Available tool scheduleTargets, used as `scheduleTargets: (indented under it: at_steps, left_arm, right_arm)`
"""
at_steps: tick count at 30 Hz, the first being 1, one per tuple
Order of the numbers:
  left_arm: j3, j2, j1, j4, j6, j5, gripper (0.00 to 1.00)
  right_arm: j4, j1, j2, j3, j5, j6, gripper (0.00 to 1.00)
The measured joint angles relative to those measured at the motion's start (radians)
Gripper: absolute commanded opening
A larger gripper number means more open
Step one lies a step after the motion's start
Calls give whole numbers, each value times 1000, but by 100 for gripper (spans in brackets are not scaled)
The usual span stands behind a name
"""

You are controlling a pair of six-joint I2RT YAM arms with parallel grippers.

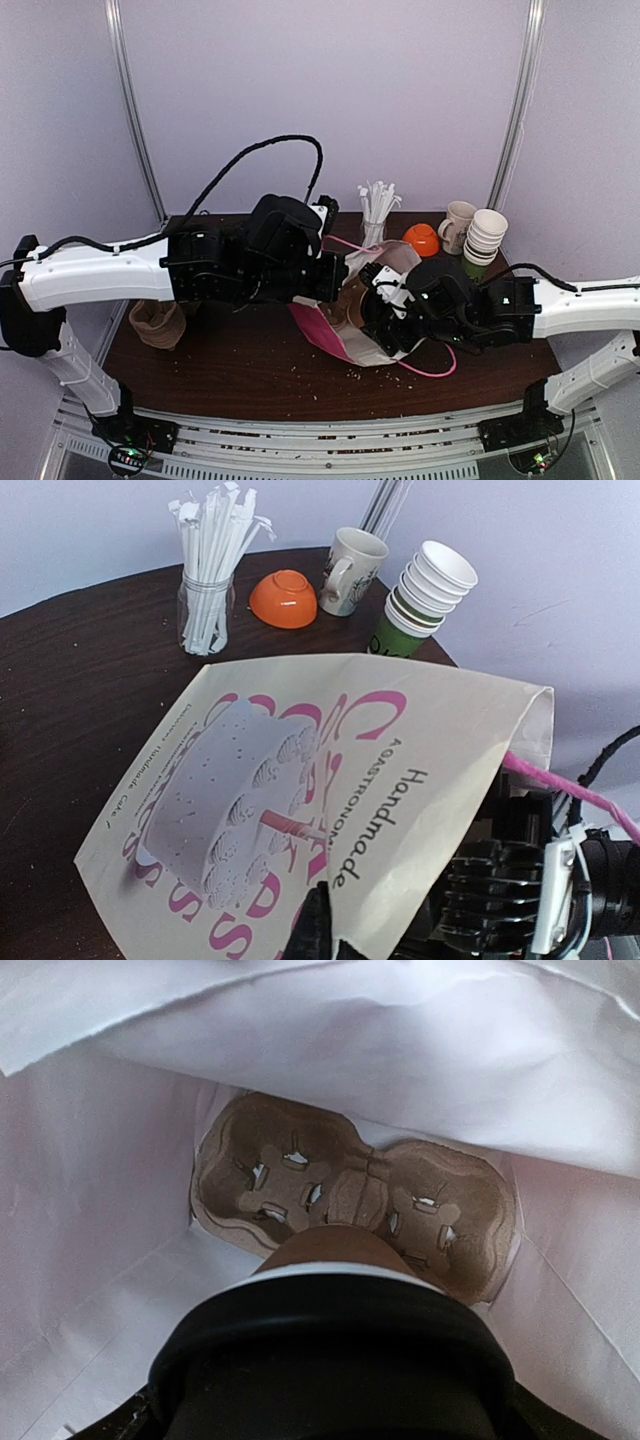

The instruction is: Pack the takeout coffee

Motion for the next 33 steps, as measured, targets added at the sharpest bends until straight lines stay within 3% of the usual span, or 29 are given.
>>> scheduleTargets:
  at_steps: [17, 33]
  left_arm:
    - [-79, -40, 0, 47, 40, 51, 0]
    - [-87, -48, 4, 71, 57, 66, 0]
  right_arm:
    - [47, -14, 117, 19, 88, 19, 78]
    - [388, -18, 134, -103, 199, 66, 77]
